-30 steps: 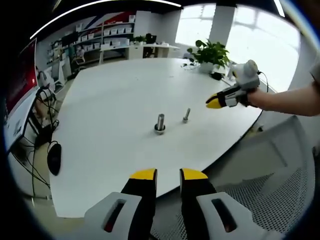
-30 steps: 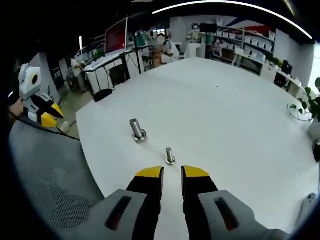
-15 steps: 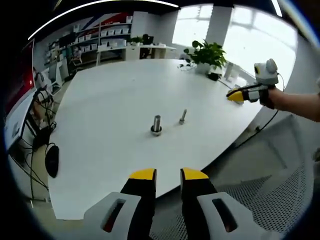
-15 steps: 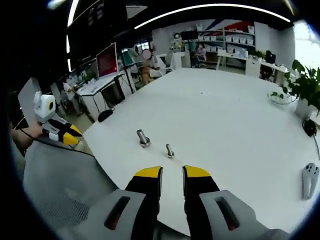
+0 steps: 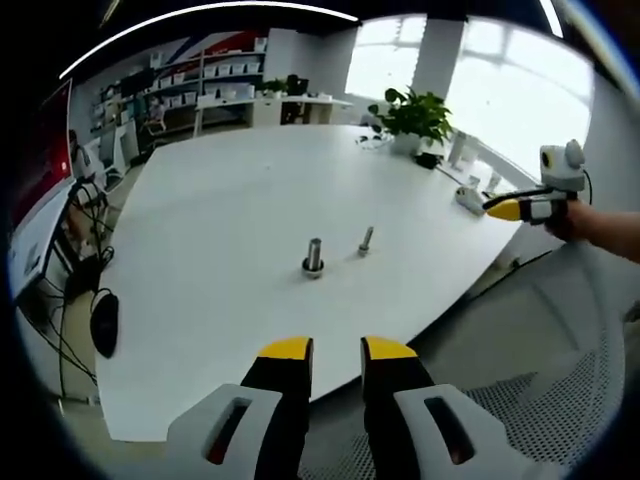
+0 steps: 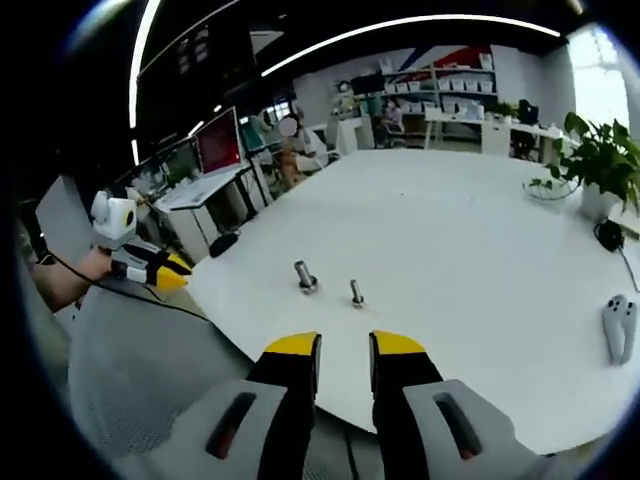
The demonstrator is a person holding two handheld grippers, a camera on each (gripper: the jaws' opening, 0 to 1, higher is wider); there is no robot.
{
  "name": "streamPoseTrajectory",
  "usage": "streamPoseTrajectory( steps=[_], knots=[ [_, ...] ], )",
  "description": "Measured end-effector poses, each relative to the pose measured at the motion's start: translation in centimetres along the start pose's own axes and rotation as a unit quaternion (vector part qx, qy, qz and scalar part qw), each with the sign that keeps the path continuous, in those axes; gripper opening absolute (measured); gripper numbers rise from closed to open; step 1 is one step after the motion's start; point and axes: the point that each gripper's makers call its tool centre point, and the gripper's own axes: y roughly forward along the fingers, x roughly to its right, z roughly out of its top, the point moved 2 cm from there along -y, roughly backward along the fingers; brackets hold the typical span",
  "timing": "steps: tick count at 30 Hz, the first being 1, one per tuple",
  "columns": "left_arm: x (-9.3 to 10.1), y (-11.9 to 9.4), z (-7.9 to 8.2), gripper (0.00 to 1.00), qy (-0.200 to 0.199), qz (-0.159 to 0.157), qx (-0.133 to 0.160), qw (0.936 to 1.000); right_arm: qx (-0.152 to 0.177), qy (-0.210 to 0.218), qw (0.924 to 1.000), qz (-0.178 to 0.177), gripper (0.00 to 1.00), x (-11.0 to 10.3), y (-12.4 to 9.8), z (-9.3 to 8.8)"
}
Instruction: Place the washer onto the threaded stud by aligning its center hole with the stud, sliding it down to the base, and recovering from edge contact or off-axis alignment until the washer reaches the visible bottom stop.
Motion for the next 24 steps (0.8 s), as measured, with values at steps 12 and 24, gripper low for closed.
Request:
streamPoseTrajectory(
  steps=[12, 24],
  knots=[
    [-0.3, -0.4, 1.0, 0.18, -0.012, 0.006, 0.034, 0.9993, 0.039, -0.002, 0.999, -0.024, 0.27, -0.7, -0.7, 0.1],
    [-1.2, -0.4, 0.1, 0.17, -0.019, 0.029, 0.015, 0.9993, -0.006, -0.008, 0.9991, -0.042, 0.29, -0.2, -0.3, -2.0]
  ],
)
